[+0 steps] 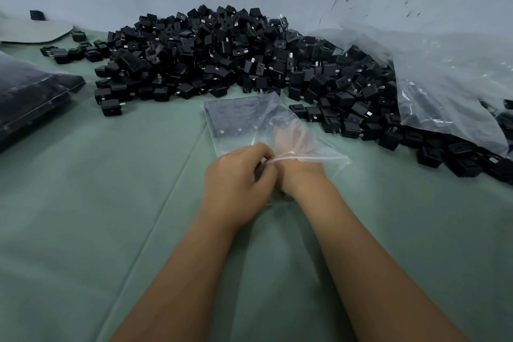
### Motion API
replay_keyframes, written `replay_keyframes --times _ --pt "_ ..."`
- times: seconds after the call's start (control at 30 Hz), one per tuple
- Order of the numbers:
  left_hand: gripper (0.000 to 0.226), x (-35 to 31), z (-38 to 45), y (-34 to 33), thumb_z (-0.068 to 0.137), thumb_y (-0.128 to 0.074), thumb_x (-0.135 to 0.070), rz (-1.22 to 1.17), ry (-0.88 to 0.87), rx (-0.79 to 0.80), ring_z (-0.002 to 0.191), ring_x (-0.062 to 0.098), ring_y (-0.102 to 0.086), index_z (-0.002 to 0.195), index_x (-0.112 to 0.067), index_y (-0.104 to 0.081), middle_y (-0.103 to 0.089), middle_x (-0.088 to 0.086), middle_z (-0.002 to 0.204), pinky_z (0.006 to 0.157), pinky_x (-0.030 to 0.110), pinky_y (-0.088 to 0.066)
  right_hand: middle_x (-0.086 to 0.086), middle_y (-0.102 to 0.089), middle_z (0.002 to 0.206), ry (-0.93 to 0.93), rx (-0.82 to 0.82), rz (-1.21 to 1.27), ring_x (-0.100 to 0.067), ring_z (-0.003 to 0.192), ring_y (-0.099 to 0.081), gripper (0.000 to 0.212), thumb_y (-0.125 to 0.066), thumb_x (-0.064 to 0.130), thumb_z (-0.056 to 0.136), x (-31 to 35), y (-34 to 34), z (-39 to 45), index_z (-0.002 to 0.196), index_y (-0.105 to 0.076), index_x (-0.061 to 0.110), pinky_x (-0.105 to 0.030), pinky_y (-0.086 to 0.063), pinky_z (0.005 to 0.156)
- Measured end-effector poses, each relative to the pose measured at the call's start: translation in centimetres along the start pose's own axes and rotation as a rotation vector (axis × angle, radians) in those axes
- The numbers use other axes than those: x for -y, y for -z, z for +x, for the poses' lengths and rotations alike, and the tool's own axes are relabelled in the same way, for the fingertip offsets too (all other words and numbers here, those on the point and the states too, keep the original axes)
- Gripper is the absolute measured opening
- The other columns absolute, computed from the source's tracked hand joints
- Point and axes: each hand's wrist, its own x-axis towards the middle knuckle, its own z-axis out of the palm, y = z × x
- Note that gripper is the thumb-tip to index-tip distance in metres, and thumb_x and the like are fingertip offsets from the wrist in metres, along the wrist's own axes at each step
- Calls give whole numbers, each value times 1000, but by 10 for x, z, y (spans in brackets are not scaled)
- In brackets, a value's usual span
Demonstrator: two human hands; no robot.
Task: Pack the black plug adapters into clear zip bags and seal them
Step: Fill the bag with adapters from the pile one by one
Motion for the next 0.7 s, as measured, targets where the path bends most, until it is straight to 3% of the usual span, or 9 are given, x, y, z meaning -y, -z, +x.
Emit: replay_keyframes --times 0.07,0.13,0.27,0.33,0.37,0.47,0.53,0.63,0.7 --pt "17 3 1 -2 78 -49 -34 -1 93 49 60 11 -45 81 -28 -64 -48 -14 54 53 25 -32 -2 -61 98 113 -75 -17 -24 90 -56 16 -42 25 93 -5 -1 -19 92 -58 23 -30 -38 72" --pt "14 9 4 -4 82 -49 -33 -8 178 103 63 15 -48 80 -27 -62 -51 -10 57 53 26 -32 -3 -62 91 233 -252 16 -26 84 -58 19 -45 28 91 -13 -1 -46 92 -62 20 -29 -36 65" --pt "24 17 7 -10 89 -52 -24 74 219 202 66 25 -48 67 -16 -47 -50 0 61 52 31 -28 -4 -53 59 650 -869 60 -23 58 -49 17 -56 14 81 -26 4 -81 64 -56 12 -29 -34 48" --pt "23 17 7 -12 90 -51 -27 130 191 230 69 23 -49 70 -16 -50 -52 -1 64 52 29 -28 -3 -48 55 625 -1070 110 -21 54 -41 18 -54 10 79 -44 9 -85 61 -54 10 -30 -33 47" --pt "22 17 7 -12 90 -51 -28 141 185 234 70 23 -50 72 -16 -52 -53 -2 66 52 28 -28 -3 -51 59 500 -1120 172 -21 58 -43 17 -53 11 81 -54 12 -84 64 -57 9 -30 -34 50" --pt "20 18 7 -13 90 -50 -28 154 181 239 72 22 -53 77 -14 -55 -57 -1 69 53 27 -32 -6 -60 96 -180 -1034 479 -24 95 -51 18 -49 21 86 -95 20 -62 95 -63 12 -32 -36 72" --pt "21 18 7 -14 90 -49 -29 166 177 247 73 22 -54 78 -14 -56 -58 0 71 54 28 -34 -15 -52 122 -534 -804 551 -33 116 -42 36 -49 26 87 -124 22 -44 119 -54 9 -38 -38 87" --pt "24 19 6 -15 91 -49 -31 186 165 232 71 22 -53 73 -14 -49 -57 0 69 53 28 -33 -19 -40 139 -611 -510 567 -37 128 -34 59 -52 31 87 -145 19 -21 138 -36 7 -42 -30 103" --pt "26 19 6 -16 91 -49 -31 182 160 229 70 22 -52 71 -14 -45 -55 1 67 53 29 -33 -13 -41 142 -618 -458 511 -34 131 -31 64 -53 33 85 -145 11 -8 143 -32 18 -43 -24 108"
